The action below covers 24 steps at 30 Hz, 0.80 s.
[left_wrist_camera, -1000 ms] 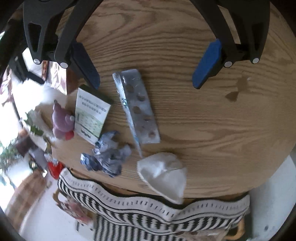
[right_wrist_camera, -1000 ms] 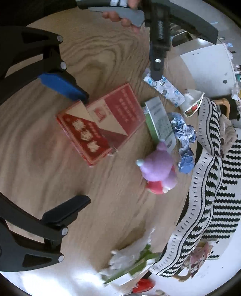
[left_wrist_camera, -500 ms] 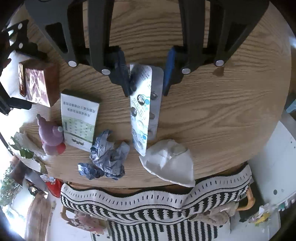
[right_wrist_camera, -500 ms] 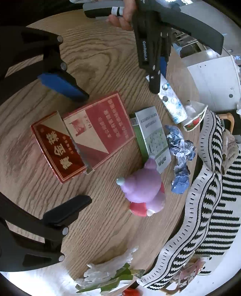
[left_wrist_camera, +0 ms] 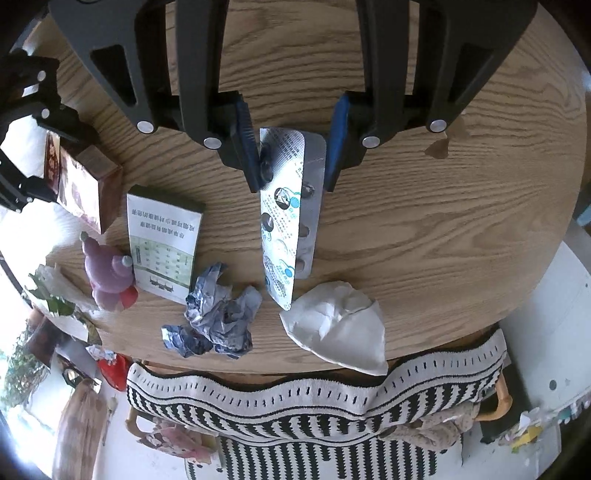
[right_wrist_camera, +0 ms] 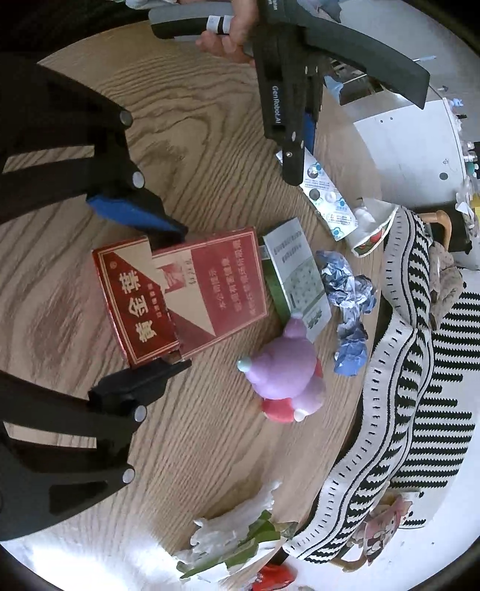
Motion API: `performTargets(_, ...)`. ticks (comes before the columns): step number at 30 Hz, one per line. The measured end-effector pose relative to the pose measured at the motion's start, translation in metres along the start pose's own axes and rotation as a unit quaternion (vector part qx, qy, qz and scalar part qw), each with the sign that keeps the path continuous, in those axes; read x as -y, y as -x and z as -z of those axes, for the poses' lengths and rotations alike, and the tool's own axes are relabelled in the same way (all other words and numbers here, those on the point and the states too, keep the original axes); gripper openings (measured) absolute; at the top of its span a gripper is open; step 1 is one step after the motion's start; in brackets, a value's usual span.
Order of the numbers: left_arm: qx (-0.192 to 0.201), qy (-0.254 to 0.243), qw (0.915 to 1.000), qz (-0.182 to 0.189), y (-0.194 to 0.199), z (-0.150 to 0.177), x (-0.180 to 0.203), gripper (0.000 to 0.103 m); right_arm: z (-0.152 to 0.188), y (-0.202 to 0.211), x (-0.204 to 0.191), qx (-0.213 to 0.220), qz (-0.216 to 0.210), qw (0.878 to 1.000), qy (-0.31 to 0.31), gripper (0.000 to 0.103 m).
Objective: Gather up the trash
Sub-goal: 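Carry the blister pack and red cigarette pack over the black bin and open both tools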
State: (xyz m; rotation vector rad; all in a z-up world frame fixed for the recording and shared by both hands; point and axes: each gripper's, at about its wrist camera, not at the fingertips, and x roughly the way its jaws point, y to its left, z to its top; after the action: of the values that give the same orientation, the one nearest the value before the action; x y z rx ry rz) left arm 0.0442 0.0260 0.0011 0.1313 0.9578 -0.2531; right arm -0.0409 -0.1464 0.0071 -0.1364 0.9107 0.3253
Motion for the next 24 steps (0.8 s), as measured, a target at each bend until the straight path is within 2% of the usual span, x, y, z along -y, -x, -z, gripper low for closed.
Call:
performTargets(10, 0.005, -0.001, 1.0, 0.007, 0.003, 0.003, -0.001, 0.033, -0.001, 0.0, 0.0, 0.001, 0.012, 1.0, -0.016, 0.063)
performTargets(13, 0.003, 0.015, 0.9996, 0.026, 0.008, 0.006, -0.002, 0.033, -0.001, 0.002, -0.003, 0.006, 0.032, 0.999, -0.024, 0.061)
performTargets(15, 0.011, 0.02, 0.9991, 0.036, 0.018, 0.009, 0.002, 0.033, 0.001, 0.009, -0.006, 0.024, 0.043, 0.999, -0.023, 0.058)
performTargets(18, 0.038, 0.013, 0.9982, 0.044, 0.047, 0.017, 0.016, 0.033, 0.01, 0.035, -0.001, 0.051, 0.037, 0.996, -0.063, 0.058)
performTargets(24, 0.062, -0.031, 0.9951, 0.071, 0.105, 0.027, 0.058, 0.033, 0.043, 0.128, 0.019, 0.117, 0.064, 0.985, -0.113, 0.058)
